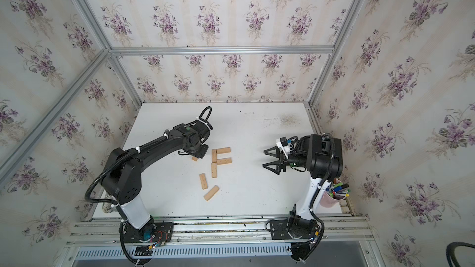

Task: Assemble the number 8 with building blocks
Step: Pick up the building block from the center of the board, then assemble the building block at the center of the board.

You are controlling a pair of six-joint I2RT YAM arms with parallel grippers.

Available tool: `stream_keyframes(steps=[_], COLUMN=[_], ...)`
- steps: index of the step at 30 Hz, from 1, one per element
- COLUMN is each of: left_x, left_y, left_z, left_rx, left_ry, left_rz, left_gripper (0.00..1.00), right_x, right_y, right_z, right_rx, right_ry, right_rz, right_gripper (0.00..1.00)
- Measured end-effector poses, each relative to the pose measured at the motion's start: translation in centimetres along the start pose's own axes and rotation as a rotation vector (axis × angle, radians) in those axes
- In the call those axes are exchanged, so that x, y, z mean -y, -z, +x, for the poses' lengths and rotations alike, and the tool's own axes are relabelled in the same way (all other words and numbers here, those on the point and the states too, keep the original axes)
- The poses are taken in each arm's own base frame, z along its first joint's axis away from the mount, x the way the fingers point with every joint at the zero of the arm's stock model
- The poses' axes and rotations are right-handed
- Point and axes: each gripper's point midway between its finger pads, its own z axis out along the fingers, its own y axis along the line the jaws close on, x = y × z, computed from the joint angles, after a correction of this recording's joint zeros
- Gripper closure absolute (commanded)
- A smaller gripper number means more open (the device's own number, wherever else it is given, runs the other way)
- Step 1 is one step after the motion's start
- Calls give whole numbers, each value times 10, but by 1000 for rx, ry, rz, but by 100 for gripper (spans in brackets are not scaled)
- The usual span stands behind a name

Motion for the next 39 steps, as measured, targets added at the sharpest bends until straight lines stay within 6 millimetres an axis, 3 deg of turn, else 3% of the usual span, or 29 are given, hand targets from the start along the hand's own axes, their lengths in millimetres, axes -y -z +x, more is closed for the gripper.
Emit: stream_keyframes(steps=[9,16,28,34,39], left_x=[58,93,115,132,139], left_y=[11,9,-14,-34,-39], left_z=[-42,-50,-64,-71,-74], left_rx=[56,67,70,56,49], left_ry=[135,270,450,483,492], left_rz=[-6,14,33,84,115], left_gripper=[100,100,99,99,99], right_x=[0,0,0,0,0], right_y=[0,0,0,0,0], right_z=[0,0,0,0,0], right_rx=[0,0,0,0,0], right_ry=[0,0,0,0,0], right_rz=[0,0,0,0,0], right_gripper=[0,0,0,0,0])
